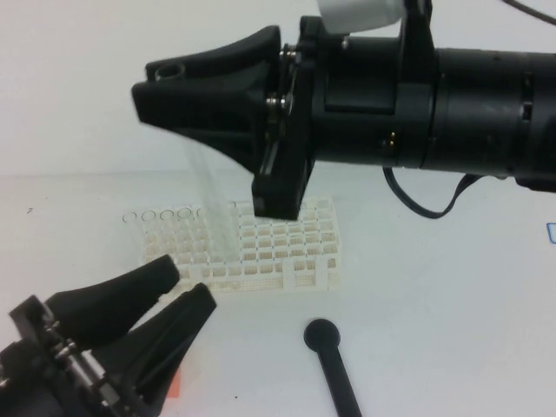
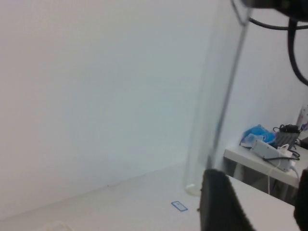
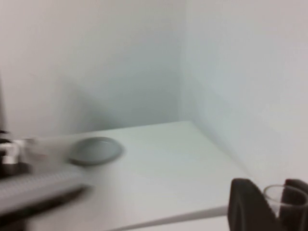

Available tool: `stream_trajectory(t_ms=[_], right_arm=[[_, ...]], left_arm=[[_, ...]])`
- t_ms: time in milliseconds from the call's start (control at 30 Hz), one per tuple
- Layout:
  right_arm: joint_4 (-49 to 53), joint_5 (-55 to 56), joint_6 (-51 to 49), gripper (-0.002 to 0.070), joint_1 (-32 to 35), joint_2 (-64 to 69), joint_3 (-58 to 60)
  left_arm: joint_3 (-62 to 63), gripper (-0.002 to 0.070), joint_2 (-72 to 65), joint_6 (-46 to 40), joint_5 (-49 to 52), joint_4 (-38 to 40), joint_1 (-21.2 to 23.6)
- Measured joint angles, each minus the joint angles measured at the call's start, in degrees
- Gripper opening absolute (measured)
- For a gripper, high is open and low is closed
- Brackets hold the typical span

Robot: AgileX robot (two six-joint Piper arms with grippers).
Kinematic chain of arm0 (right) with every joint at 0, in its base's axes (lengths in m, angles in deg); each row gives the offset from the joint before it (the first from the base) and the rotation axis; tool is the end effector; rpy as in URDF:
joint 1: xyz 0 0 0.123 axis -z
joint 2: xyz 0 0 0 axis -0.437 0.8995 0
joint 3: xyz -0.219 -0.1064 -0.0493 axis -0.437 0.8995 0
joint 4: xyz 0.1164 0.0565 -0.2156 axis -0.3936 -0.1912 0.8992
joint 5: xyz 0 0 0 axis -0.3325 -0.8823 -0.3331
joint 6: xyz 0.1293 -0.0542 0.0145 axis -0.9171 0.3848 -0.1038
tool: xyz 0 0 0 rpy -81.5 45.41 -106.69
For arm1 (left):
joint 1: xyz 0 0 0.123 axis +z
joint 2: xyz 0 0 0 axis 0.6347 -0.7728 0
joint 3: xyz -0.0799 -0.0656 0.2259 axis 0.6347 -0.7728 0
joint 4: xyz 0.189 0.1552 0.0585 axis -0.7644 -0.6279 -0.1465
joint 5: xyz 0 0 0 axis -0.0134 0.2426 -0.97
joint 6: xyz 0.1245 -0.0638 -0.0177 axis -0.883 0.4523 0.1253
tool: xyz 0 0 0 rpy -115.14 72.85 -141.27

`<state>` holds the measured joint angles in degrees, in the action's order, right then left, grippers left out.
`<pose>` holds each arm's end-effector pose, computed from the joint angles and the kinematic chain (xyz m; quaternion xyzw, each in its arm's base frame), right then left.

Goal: Place the test tubes

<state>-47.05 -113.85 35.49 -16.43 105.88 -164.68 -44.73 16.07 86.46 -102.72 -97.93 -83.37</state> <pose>0.2314 0.3197 0.3684 -0.4470 0.5520 0.4345 0.5539 0.1371 -0.1688 0.2763 0.2607 0.5682 -0.3945 0.6734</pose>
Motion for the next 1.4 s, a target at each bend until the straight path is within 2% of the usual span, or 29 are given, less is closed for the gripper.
stream_trajectory(t_ms=[133, 200, 267, 400, 500, 733, 900, 1000, 1400], right_arm=[[0.00, 7.23, 1.86, 0.0123, 0.00, -0.11, 0.00], [-0.09, 11.78, 2.41, 0.0123, 0.00, -0.37, 0.00], [-0.52, 15.44, 2.79, 0.0123, 0.00, -0.81, 0.00], [-1.37, 20.58, 3.88, 0.0123, 0.00, -1.26, 0.00], [-1.62, 22.02, 5.53, 0.0123, 0.00, -1.26, 0.22], [-1.84, 25.63, 7.11, 0.0123, 0.00, -1.26, 1.03], [-1.86, 26.43, 8.07, 0.0123, 0.00, -1.26, 1.03], [-1.86, 26.53, 8.09, 0.0123, 0.00, -1.26, 1.03], [-1.96, 27.16, 8.19, 0.0123, 0.00, -1.26, 1.03]], left_arm=[[0.00, 0.0325, 4.89, -2.09, 5.03, -0.19, 0.00], [0.00, 0.0294, 7.39, -3.63, 9.62, -0.19, 0.00], [0.00, 0.0230, 10.35, -4.78, 14.59, -0.93, 0.00], [0.00, 0.0074, 17.11, -4.93, 23.71, -7.55, 0.00], [0.00, 0.0021, 22.13, -4.34, 28.25, -8.16, 0.00], [0.00, 0.0001, 34.93, -3.18, 45.14, -6.64, 0.00], [0.00, 0.0000, 40.84, 2.28, 51.66, 1.75, 0.00], [0.00, 0.0000, 40.83, 2.51, 53.73, 4.05, 0.00], [0.00, 0.0000, 40.83, 2.51, 54.47, 4.13, 0.00]])
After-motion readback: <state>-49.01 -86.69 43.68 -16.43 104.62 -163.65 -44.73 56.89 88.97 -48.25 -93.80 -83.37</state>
